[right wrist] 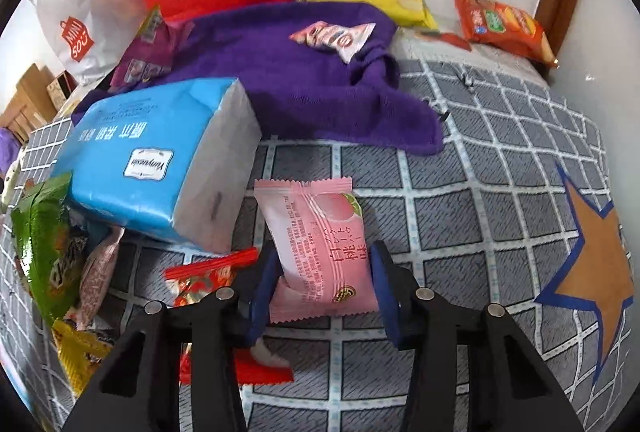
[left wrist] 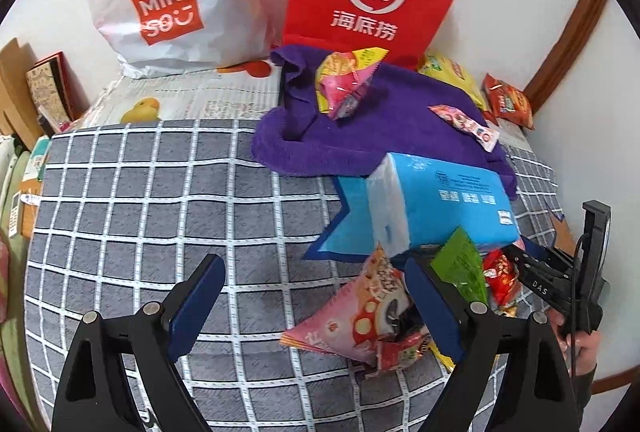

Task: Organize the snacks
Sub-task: 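Grasp the pink candy wrapper with the right tool while the left grasps the panda-print bag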

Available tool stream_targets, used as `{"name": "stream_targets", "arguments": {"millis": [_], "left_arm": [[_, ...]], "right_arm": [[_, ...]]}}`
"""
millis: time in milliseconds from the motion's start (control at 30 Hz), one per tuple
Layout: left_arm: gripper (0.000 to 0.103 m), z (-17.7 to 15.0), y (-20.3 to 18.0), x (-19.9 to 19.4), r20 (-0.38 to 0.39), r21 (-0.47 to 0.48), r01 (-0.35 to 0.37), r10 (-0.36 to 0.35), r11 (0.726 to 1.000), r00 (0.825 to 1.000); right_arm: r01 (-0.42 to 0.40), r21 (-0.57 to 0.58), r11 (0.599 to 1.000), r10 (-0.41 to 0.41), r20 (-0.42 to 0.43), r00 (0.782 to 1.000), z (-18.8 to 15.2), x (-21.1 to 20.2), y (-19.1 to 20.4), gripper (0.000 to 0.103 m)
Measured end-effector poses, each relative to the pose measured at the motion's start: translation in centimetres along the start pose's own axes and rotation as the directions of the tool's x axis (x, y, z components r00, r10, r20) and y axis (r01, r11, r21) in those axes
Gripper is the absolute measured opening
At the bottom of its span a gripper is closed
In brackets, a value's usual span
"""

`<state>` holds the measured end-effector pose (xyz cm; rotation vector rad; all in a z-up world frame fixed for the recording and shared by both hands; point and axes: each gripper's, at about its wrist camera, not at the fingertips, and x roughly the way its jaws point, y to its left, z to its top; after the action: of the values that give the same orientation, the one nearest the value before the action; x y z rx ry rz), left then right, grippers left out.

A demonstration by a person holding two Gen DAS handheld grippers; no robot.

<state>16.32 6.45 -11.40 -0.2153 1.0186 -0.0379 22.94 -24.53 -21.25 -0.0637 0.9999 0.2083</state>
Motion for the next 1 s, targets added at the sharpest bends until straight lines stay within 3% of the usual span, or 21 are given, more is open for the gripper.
{"name": "stream_targets", "arguments": {"millis": [267,500,600,767,833,1000], "left_arm": [[0.090,-1.5,-1.8,2.1,-0.059,0.083,0.005,0.000,0.997,0.998],[0.089,-2.9,-2.8,4.7,-0.117,0.128,0.002,0.013,0.992,0.993],[0.083,-3.2,-3.4,5.3,-0.138,0.157,0.000,0.022,0.988,0.990],[0.051,-2.9,-3.2,4.8,-0.126,0.141,0.022,-0.004,0.990,0.992],[0.046,-2.9,-2.9,4.5,-0.120,0.144,0.029,-0.012,0.989,0.993],[0.045,-2.7,-2.0,3.1,-0.090,0.118,0.023,-0.013,0.993,0.996]], "right_arm": [[0.001,0.049,0.999,-0.004,0.068,0.998,-1.5,-3.4,-1.3,0.030],[-0.003,0.045,0.999,0.000,0.054,0.999,-3.8,-3.9,-1.9,0.031],[0.001,0.032,0.999,-0.003,0.043,0.999,-4.0,-3.5,-1.5,0.037],[0.002,0.002,1.000,-0.002,0.013,1.000,-3.8,-2.3,-1.1,0.042],[-0.002,0.007,1.000,0.002,0.013,1.000,-3.6,-2.2,-1.1,0.042],[-0.015,0.041,0.999,0.014,0.035,0.999,-3.3,-3.3,-1.4,0.032]]}}
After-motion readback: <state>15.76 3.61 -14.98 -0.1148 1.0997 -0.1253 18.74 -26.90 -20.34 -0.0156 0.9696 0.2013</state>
